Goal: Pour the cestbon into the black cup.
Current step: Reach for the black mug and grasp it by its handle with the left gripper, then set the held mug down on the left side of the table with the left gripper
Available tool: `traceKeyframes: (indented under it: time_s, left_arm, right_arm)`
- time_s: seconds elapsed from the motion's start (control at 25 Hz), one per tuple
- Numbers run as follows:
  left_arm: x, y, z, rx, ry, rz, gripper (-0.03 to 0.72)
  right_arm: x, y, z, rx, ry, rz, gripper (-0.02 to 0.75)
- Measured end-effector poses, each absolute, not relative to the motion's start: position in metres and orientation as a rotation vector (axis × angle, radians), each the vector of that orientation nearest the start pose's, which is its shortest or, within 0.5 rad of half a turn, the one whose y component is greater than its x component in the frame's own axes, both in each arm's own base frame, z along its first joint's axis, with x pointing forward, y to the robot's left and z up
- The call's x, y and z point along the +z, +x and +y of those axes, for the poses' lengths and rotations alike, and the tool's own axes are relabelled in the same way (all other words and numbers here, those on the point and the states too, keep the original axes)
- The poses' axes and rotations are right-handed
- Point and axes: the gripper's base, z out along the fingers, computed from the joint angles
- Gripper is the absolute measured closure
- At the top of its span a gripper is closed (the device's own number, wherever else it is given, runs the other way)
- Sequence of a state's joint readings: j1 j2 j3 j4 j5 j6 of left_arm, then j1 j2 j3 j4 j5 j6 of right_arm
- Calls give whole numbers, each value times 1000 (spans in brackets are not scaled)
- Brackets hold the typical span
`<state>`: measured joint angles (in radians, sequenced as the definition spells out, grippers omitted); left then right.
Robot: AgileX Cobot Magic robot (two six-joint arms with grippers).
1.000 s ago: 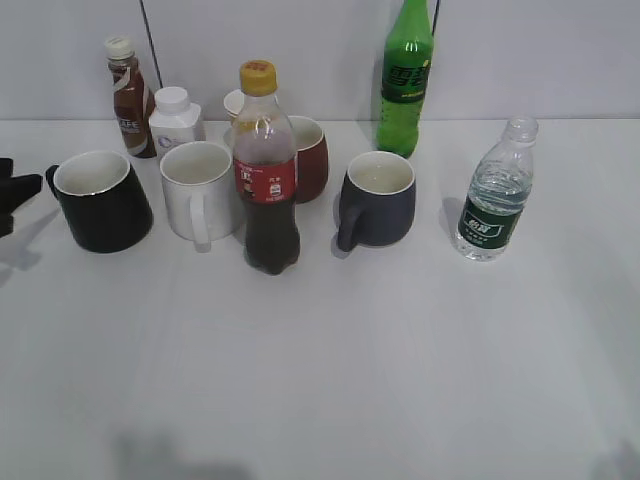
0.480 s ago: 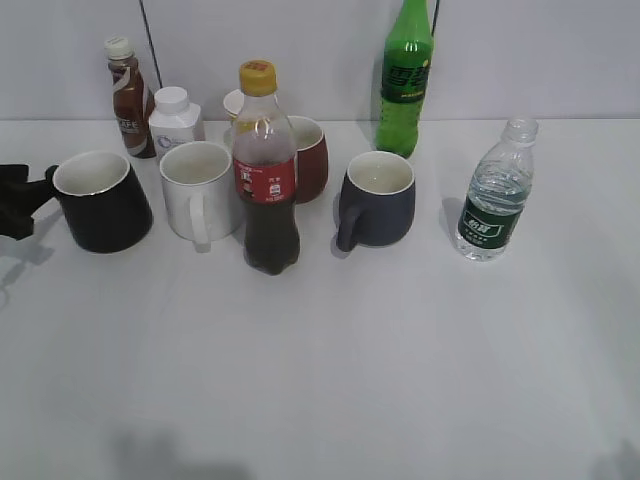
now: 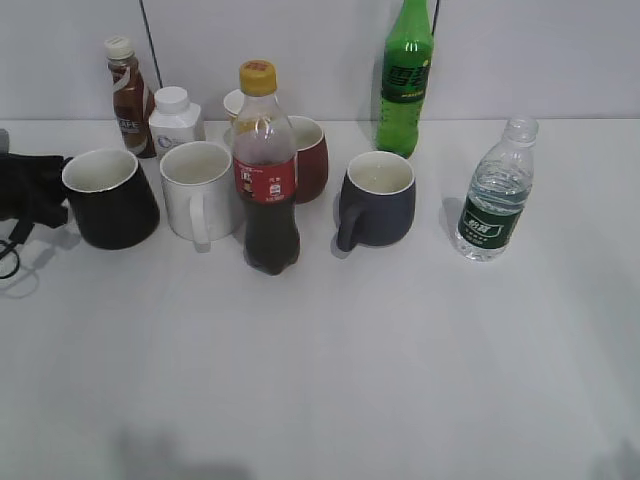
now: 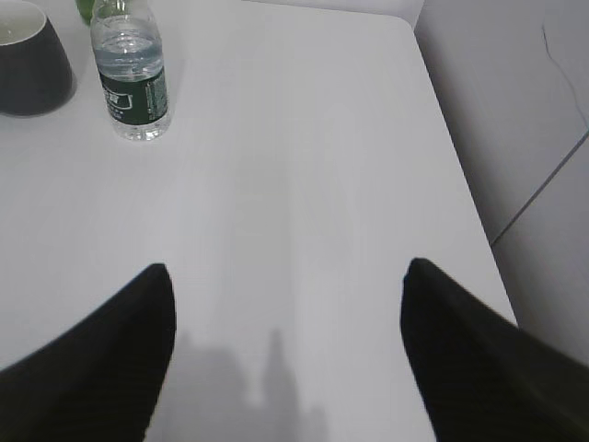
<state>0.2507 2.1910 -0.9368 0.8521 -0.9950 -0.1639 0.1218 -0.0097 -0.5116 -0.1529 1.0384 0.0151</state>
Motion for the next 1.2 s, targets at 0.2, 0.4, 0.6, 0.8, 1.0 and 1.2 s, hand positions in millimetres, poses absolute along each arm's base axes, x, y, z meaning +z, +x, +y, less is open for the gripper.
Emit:
traceKeyframes:
  time_s: [0.2,0.4,0.6,0.8,1.0,1.2]
  left_arm:
    - [84,395,32,-215,573,1749,620]
    - [84,397,33,-205,578,1754,655]
    - [89,397,34,-190,584,1763,655]
    - [96,387,34,-171,573,1800,655]
    - [101,361,35,-143,455,1894,657]
    - [104,337,34,-138,386,1944,657]
  right_arm:
    - [283,-6,-13,-93,-99,1990,150]
    - [283,-6,-13,-93,-99,1990,150]
    - [283,-6,-13,-93,-99,1990,150]
    - [283,-6,-13,-93,-99,1990,150]
    - [283,-6,-13,-93,-99,1990,150]
    - [283,-6,-13,-95,-99,1990,150]
